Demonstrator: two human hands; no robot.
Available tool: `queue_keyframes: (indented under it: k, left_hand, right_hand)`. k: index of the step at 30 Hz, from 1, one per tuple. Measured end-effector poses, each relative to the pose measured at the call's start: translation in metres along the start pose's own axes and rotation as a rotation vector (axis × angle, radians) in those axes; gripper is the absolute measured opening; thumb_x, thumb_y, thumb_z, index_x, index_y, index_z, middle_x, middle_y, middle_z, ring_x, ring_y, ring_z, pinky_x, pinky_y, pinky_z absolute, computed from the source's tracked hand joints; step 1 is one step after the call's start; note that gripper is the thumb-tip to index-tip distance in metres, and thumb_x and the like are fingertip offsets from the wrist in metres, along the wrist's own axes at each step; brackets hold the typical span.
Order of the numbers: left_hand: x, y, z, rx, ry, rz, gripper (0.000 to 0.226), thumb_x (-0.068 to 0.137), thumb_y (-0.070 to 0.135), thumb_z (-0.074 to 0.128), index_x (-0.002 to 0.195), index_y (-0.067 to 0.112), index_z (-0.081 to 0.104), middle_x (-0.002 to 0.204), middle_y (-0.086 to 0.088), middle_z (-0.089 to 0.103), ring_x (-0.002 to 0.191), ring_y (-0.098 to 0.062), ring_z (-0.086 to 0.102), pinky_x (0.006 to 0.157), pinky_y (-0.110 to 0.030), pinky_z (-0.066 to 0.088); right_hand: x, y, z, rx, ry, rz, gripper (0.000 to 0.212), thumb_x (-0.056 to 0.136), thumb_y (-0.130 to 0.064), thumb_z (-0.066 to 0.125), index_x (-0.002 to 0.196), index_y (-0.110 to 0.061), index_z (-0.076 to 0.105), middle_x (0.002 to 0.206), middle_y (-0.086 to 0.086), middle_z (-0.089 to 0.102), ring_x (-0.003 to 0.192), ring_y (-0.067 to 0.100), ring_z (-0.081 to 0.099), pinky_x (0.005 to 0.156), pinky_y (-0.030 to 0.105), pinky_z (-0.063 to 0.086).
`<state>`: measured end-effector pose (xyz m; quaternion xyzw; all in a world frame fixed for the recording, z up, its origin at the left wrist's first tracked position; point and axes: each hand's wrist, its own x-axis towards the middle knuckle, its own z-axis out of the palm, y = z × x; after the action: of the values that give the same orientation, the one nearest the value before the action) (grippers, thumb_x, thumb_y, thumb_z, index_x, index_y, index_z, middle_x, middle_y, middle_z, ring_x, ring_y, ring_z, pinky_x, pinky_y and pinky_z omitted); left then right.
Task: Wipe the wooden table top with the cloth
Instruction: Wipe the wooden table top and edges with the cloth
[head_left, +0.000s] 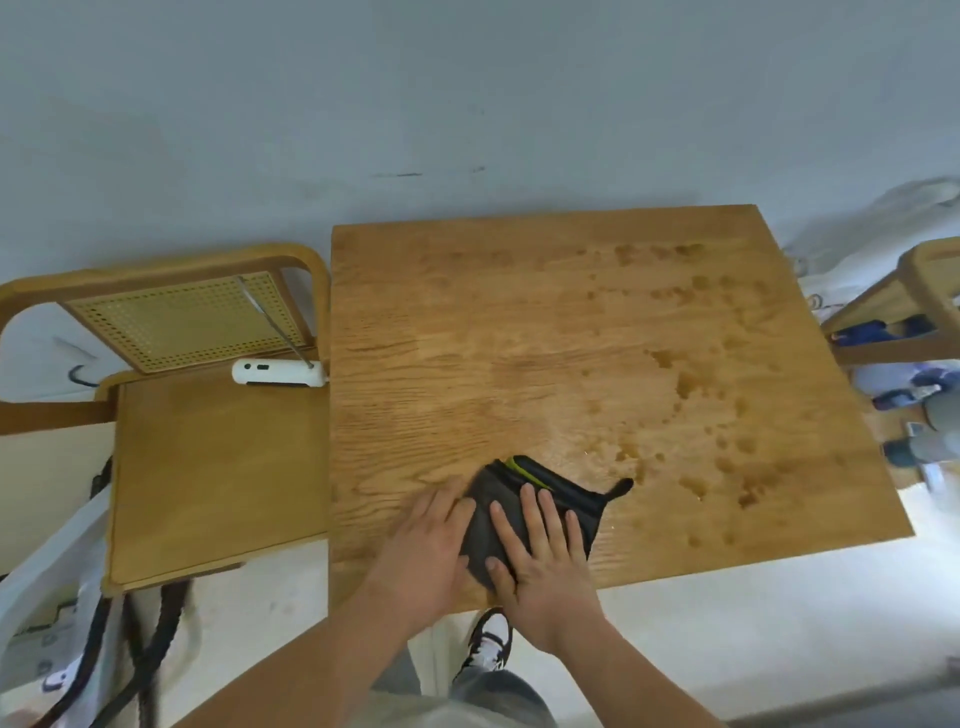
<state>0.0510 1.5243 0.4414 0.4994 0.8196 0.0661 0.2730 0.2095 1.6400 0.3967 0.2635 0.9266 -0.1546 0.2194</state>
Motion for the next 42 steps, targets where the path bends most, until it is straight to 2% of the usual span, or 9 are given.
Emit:
queue_keyframes:
  k: [3, 6, 10, 14, 19, 24, 34, 38, 42]
  left_hand:
    - [-0.003, 0.021, 0.013, 0.112, -0.053, 0.073, 0.072, 0.102, 0.027, 0.045, 0.162, 0.034, 0.005, 0.171, 0.001, -0.010, 0.156, -0.025, -0.010, 0.126, -0.045, -0.003]
    - [-0.008, 0.030, 0.017, 0.255, -0.121, 0.096, 0.069, 0.103, 0.023, 0.043, 0.163, 0.022, 0.011, 0.172, -0.006, -0.008, 0.156, -0.028, -0.019, 0.126, -0.049, -0.009]
    - [-0.018, 0.023, 0.013, 0.150, -0.056, 0.020, 0.055, 0.101, 0.023, 0.044, 0.155, 0.016, 0.037, 0.172, -0.007, -0.004, 0.156, -0.023, -0.015, 0.126, -0.045, -0.007]
    - [-0.018, -0.003, 0.001, 0.019, -0.020, -0.063, 0.059, 0.100, 0.020, 0.046, 0.157, 0.022, 0.032, 0.172, -0.005, -0.003, 0.157, -0.021, -0.012, 0.128, -0.040, 0.000]
    - [-0.002, -0.023, -0.012, -0.018, -0.029, -0.106, 0.068, 0.100, 0.028, 0.050, 0.161, 0.019, 0.022, 0.172, -0.006, 0.003, 0.158, -0.021, -0.001, 0.128, -0.035, 0.007]
    - [0.032, -0.013, -0.018, -0.035, -0.047, -0.044, 0.070, 0.102, 0.030, 0.048, 0.163, 0.018, 0.015, 0.172, -0.008, 0.005, 0.157, -0.022, 0.002, 0.128, -0.036, 0.009]
    - [0.067, 0.068, -0.001, -0.027, -0.078, -0.018, 0.073, 0.099, 0.024, 0.052, 0.162, 0.016, 0.016, 0.172, -0.006, 0.000, 0.157, -0.023, 0.003, 0.128, -0.037, 0.005]
    - [0.057, 0.090, 0.017, -0.054, -0.054, -0.144, 0.069, 0.097, 0.026, 0.055, 0.159, 0.019, 0.025, 0.169, -0.002, 0.011, 0.154, -0.023, 0.013, 0.124, -0.041, 0.023]
    - [0.046, 0.112, 0.029, -0.032, -0.032, -0.300, 0.071, 0.096, 0.033, 0.054, 0.160, 0.025, 0.023, 0.168, 0.002, 0.016, 0.150, -0.024, 0.020, 0.122, -0.037, 0.026]
  right_hand:
    - [-0.003, 0.036, -0.004, -0.026, -0.049, 0.009, 0.063, 0.094, -0.068, -0.006, 0.144, -0.048, -0.039, 0.157, -0.001, -0.047, 0.142, 0.018, -0.047, 0.119, 0.049, -0.023]
    - [0.001, 0.043, -0.011, -0.036, -0.127, 0.037, 0.063, 0.098, -0.066, -0.001, 0.136, -0.048, -0.047, 0.152, 0.000, -0.053, 0.140, 0.022, -0.050, 0.119, 0.051, -0.025]
    - [0.010, 0.029, -0.010, 0.016, -0.117, 0.111, 0.064, 0.097, -0.066, -0.001, 0.134, -0.048, -0.050, 0.149, 0.001, -0.056, 0.135, 0.024, -0.055, 0.112, 0.052, -0.032]
    - [0.051, -0.001, -0.026, 0.115, -0.129, 0.173, 0.067, 0.094, -0.071, 0.001, 0.136, -0.048, -0.046, 0.147, 0.001, -0.057, 0.137, 0.026, -0.053, 0.099, 0.049, -0.042]
    - [0.095, -0.017, -0.052, 0.064, -0.151, 0.084, 0.071, 0.095, -0.070, 0.004, 0.146, -0.046, -0.039, 0.147, 0.002, -0.058, 0.137, 0.027, -0.053, 0.105, 0.052, -0.038]
    - [0.095, 0.014, -0.056, -0.009, -0.107, 0.000, 0.066, 0.097, -0.068, 0.000, 0.147, -0.046, -0.037, 0.155, -0.001, -0.050, 0.140, 0.019, -0.050, 0.118, 0.052, -0.026]
    - [0.028, 0.133, -0.044, 0.052, -0.084, 0.321, 0.066, 0.085, -0.072, -0.021, 0.139, -0.045, -0.047, 0.153, 0.002, -0.052, 0.137, 0.021, -0.053, 0.117, 0.050, -0.028]
    - [0.014, 0.119, -0.027, -0.021, -0.066, 0.057, 0.066, 0.097, -0.062, -0.004, 0.151, -0.038, -0.035, 0.156, 0.008, -0.048, 0.143, 0.029, -0.046, 0.114, 0.056, -0.029]
    - [-0.002, 0.144, -0.026, -0.109, -0.101, -0.311, 0.063, 0.103, -0.060, 0.007, 0.155, -0.042, -0.025, 0.161, 0.005, -0.040, 0.144, 0.020, -0.045, 0.117, 0.053, -0.023]
